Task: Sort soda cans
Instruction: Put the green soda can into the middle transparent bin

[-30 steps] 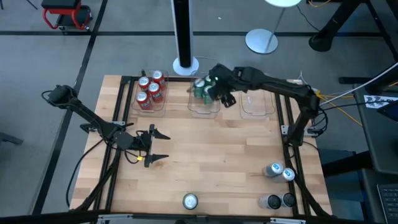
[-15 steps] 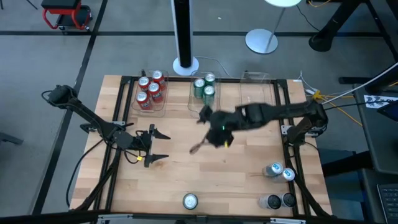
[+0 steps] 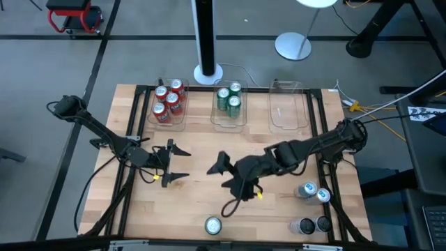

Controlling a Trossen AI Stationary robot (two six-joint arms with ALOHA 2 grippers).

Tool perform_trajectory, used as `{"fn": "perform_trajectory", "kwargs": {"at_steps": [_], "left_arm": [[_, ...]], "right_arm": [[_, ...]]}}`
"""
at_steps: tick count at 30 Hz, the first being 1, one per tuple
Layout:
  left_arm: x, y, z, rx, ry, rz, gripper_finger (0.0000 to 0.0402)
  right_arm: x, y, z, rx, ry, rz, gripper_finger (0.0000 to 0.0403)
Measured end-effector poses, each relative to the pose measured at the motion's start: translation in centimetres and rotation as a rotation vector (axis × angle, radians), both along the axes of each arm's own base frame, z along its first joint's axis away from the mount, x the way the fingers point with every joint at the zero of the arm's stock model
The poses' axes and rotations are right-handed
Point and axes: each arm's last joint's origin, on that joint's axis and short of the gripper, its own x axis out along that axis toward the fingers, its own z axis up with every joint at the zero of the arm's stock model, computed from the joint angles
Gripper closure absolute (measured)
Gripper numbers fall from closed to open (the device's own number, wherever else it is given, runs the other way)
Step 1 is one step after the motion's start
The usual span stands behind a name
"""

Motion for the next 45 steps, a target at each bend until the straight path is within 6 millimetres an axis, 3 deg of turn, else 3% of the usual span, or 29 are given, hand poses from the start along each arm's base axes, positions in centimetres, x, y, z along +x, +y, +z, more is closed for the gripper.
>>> {"fn": "perform_trajectory", "kwargs": {"at_steps": [9,19,28,37,45], "left_arm": [[0.0,0.0,0.0,-0.005,-0.001,0.001,0.0027],[0.0,0.0,0.0,-0.008,-0.001,0.002,0.0027],[0.0,0.0,0.0,-0.009,-0.002,0.002,0.0027],[0.0,0.0,0.0,-0.008,-0.001,0.002,0.0027],[0.0,0.0,0.0,-0.02,0.0,0.004,0.0027]], "right_arm": [[1.1,6.0,-4.0,0.076,0.066,0.251,0.0015],[0.7,10.5,-7.1,0.104,0.118,0.308,0.0017],[2.6,11.1,-11.2,0.203,0.233,0.199,0.0017],[4.0,10.9,-11.2,0.247,0.262,0.192,0.0017],[4.7,10.5,-12.8,0.286,0.324,0.122,0.0017]]}}
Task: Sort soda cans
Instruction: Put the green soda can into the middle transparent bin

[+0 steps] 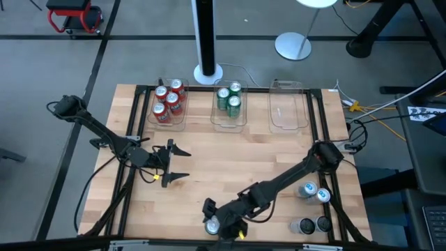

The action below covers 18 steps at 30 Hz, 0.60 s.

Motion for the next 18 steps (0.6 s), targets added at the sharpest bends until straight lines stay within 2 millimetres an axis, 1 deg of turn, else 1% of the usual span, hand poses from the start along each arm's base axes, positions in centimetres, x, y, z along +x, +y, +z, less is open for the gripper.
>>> {"fn": "perform_trajectory", "kwargs": {"at_steps": [5,13,18], "left_arm": [[0.0,0.0,-0.1,0.003,0.004,0.0,0.0027],[0.0,0.1,-0.1,0.001,0.005,0.006,0.0027],[0.0,0.1,-0.1,-0.001,0.004,0.006,0.0027]], "right_arm": [[0.5,-0.4,-1.5,0.006,0.055,-0.02,0.0017],[0.7,-0.2,-2.1,0.029,0.077,-0.003,0.0017],[1.0,0.0,-3.2,0.026,0.094,-0.003,0.0017]]}}
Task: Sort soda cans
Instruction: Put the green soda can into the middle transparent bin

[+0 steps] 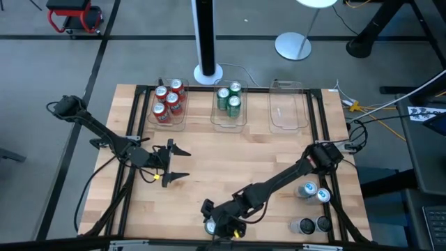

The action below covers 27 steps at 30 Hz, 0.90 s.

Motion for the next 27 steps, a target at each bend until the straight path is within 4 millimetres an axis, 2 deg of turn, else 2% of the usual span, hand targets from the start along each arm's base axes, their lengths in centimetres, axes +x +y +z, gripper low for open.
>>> {"fn": "perform_trajectory", "kwargs": {"at_steps": [10,18,24,27], "left_arm": [[0.0,0.0,0.0,-0.002,-0.002,0.001,0.0027],[0.0,0.0,0.0,-0.002,0.0,0.001,0.0027],[0.0,0.0,0.0,-0.002,0.0,0.001,0.0027],[0.0,0.0,0.0,-0.001,0.0,0.001,0.0027]], "right_arm": [[0.8,0.3,-2.3,0.025,0.021,0.033,0.0017],[1.1,0.2,-2.0,0.058,-0.005,0.044,0.002],[1.2,0.2,-2.0,0.06,-0.011,0.045,0.0082],[1.2,0.2,-1.9,0.057,-0.01,0.047,0.0087]]}}
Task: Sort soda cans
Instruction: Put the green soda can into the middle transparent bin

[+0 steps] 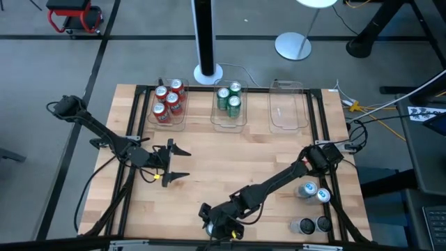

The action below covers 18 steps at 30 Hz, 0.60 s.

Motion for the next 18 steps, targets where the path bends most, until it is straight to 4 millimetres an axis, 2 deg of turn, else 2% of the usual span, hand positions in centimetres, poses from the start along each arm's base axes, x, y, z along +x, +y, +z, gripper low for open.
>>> {"fn": "perform_trajectory", "kwargs": {"at_steps": [8,13,18], "left_arm": [[0.0,0.0,0.0,-0.001,0.0,0.0,0.0027],[0.0,0.0,0.0,-0.001,-0.001,0.0,0.0027],[0.0,0.0,0.0,0.0,0.001,0.0,0.0027]], "right_arm": [[-0.2,-0.2,0.5,-0.032,-0.015,0.003,0.0087],[-0.2,-1.3,1.0,-0.104,-0.015,-0.043,0.0087],[-0.7,-2.9,2.8,-0.145,-0.003,-0.052,0.0087]]}}
